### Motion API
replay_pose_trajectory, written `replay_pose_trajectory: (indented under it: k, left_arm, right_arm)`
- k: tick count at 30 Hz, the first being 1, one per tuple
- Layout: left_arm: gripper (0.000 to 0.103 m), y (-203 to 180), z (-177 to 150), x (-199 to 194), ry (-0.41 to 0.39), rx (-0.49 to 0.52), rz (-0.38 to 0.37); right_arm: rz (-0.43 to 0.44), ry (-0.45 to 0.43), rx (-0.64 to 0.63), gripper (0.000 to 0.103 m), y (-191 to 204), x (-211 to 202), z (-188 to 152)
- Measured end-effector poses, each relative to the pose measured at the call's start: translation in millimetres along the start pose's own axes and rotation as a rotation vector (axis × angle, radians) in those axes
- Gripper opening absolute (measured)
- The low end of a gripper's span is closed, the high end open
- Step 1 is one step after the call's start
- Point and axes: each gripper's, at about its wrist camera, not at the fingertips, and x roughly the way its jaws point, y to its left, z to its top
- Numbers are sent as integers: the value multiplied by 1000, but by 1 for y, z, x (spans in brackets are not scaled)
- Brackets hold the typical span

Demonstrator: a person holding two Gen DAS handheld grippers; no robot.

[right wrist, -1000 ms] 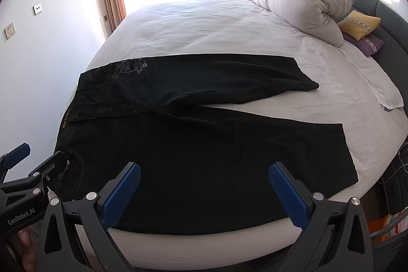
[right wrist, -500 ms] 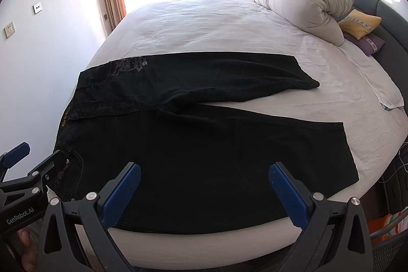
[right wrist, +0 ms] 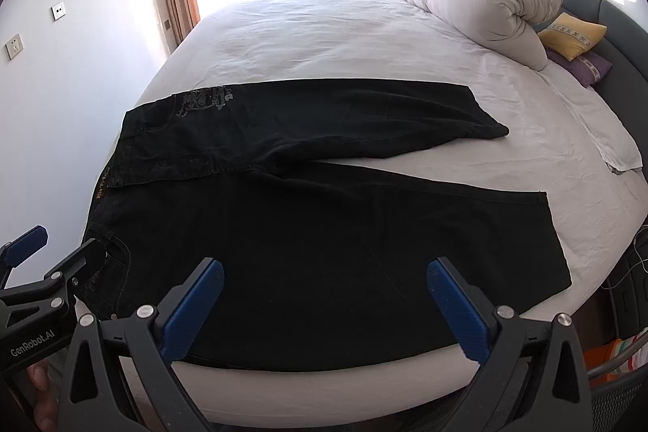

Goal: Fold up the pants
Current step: 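Grasp the jeans waistband corners with the left and right grippers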

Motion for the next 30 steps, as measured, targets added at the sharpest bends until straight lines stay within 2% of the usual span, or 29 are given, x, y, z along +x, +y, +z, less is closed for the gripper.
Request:
replay_pose_trajectory:
  k: [8,11,14,16,18,20,22,24,25,29,30]
  left_arm:
    - [103,5,11,15,-6,30,17]
    - [103,19,31,30,-22,41,-38]
    - [103,31,68,52,-35,110,-60]
    - [103,40,99,71,-44,178,-153]
    - [103,48,133,97,2,246,-165]
    - [103,56,167,126,44,324,-125]
    - [103,63,199,156,60,399,-78]
    - [103,70,225,191,115,471,-77]
    - [103,78,236,209,148,491,-79]
    - [103,95,259,266,273,547,-119]
    - [97,98,262,278,298,559,-136]
  right_arm:
    - [3,20,-17,103,-2,11,7]
    - [47,-13,-70,103,-7,17,16]
    - [118,-65,-169,103,-14,26,37]
    - [167,-111,-249,103,-20,34,59]
    - [219,-155,-344,103,-24,45,83]
    - [249,-169,-436,103,-24,61,108]
    - [287,-156,-520,103,-23,83,133]
    - [332,-130,-590,103,-21,110,158]
    - [349,-116,-615,103,-19,121,168]
    - [424,-52,-695,89,-9,170,207]
    - [435,-43,-705,87,-7,181,215]
